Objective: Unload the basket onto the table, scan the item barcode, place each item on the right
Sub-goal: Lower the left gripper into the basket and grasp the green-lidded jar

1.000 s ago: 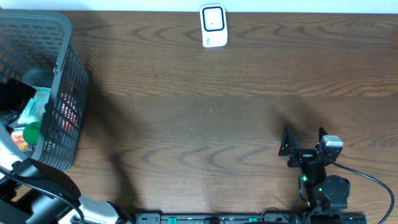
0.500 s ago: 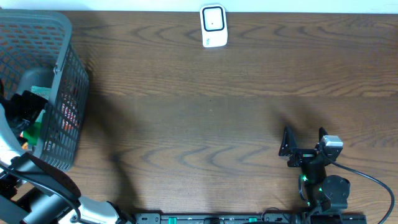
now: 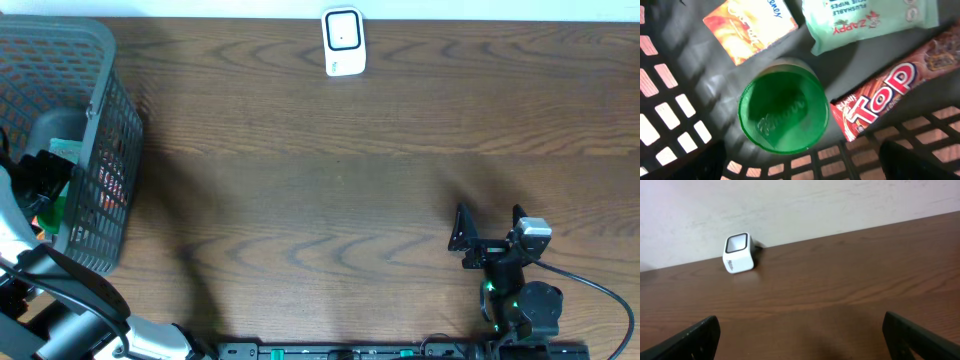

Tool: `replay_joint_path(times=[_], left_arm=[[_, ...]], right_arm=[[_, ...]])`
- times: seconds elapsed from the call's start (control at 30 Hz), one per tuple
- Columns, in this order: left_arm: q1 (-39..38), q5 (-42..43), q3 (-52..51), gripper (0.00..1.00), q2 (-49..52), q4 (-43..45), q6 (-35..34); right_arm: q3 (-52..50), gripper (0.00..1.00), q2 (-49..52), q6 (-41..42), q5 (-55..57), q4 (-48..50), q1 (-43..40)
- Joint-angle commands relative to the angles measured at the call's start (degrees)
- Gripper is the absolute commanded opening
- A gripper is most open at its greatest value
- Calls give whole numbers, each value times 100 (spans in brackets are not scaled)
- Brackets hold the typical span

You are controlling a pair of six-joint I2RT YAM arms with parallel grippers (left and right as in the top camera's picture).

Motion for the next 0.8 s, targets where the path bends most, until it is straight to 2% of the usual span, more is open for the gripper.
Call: replay_joint_path(times=[0.0,0.77], left_arm=[[4,-229,-184,98,0,142,-79],[17,-531,-1023,98,17,1178,-203]], right_arm=[[-33,99,-31,20,-28,4,98],[-33,99,153,20,-28,4,98]])
